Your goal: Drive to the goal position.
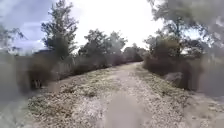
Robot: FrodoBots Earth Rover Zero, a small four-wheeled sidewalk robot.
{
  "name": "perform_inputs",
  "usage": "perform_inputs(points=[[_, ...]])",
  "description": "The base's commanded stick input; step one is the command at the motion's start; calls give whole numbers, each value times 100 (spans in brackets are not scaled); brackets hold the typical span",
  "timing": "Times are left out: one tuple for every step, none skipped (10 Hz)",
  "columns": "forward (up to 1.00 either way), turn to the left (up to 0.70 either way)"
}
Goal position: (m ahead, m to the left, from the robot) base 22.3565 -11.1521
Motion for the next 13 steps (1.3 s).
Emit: perform_inputs(points=[[85, 0], [85, 0], [85, 0], [85, 0], [85, -3], [85, -12], [85, -20], [85, -12], [85, 0], [85, 0], [85, 0], [85, 0], [85, 0]])
